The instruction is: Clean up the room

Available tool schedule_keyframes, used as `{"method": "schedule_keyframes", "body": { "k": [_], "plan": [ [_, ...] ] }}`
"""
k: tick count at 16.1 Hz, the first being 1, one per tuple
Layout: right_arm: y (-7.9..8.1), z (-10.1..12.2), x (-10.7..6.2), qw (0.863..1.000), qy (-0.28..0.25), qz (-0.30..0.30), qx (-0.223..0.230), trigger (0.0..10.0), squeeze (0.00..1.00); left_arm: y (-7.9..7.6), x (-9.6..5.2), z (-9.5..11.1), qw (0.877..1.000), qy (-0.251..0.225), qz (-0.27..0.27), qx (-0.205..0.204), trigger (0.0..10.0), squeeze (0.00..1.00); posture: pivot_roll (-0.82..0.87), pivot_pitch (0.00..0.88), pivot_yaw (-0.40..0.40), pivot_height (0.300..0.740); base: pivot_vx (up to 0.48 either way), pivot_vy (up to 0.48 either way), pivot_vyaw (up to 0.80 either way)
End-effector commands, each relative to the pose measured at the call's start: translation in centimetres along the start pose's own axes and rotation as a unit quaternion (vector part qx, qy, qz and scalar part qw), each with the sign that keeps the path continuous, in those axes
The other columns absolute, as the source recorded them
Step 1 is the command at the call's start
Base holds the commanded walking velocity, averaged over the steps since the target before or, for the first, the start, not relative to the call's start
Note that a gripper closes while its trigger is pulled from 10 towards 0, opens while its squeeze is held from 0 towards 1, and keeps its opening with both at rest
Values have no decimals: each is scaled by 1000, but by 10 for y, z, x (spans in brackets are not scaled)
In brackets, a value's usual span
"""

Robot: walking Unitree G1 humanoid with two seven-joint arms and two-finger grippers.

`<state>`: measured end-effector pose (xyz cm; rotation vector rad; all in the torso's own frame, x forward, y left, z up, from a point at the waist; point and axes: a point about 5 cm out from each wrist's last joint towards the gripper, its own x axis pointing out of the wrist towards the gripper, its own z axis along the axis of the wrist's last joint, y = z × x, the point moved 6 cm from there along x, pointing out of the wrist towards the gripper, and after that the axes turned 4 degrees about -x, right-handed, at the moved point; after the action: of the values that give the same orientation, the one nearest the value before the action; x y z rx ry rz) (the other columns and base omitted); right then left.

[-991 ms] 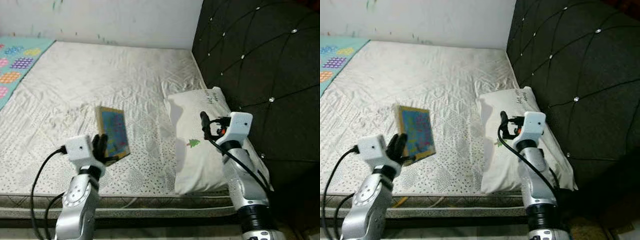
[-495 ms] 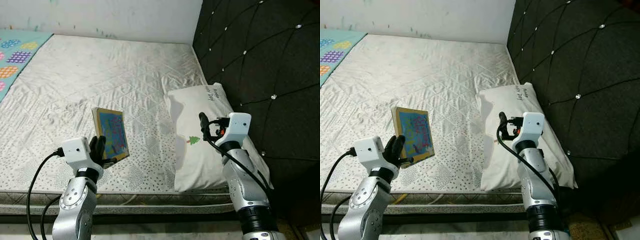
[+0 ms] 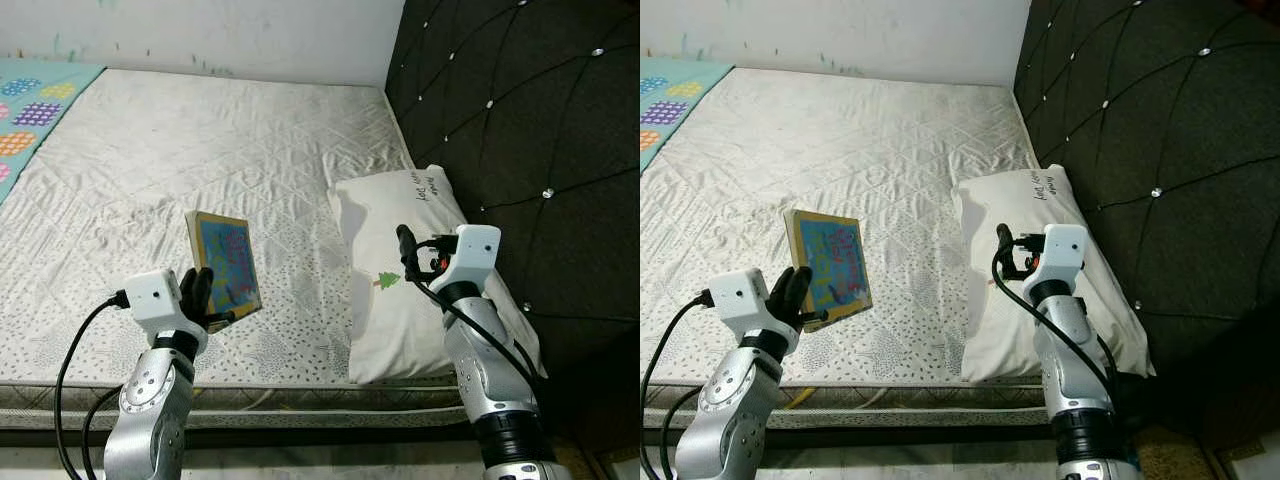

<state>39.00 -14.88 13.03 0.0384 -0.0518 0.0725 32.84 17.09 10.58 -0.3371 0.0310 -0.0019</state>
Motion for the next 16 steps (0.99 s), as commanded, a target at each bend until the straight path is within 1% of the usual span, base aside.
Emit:
{"method": "schedule_keyframes", "body": {
  "k": [1,2,4,8,12,16],
  "plan": [
    [0,2,2,1000,-3,0,0,10000,0,-7,3,13,1000,-20,-17,2,10000,0,-22,98,-78,740,0,0,0],
    [0,2,3,1000,-3,1,2,10000,0,-7,3,13,1000,-21,-17,3,10000,0,-22,96,-79,740,0,0,0],
    [2,2,3,1000,-4,3,3,10000,0,-7,3,13,1000,-21,-17,5,10000,0,-22,91,-78,740,0,0,-800],
    [0,3,3,1000,-6,1,3,10000,0,-8,4,15,999,-23,-21,6,10000,0,-25,90,-75,740,0,0,-681],
    [0,1,2,1000,-6,0,0,10000,0,-11,5,17,999,-28,-27,3,10000,0,-27,98,-73,740,0,0,0],
    [-1,2,3,1000,-5,0,-1,10000,0,-11,3,16,999,-28,-27,0,10000,0,-27,100,-80,740,0,0,0]
  ]
}}
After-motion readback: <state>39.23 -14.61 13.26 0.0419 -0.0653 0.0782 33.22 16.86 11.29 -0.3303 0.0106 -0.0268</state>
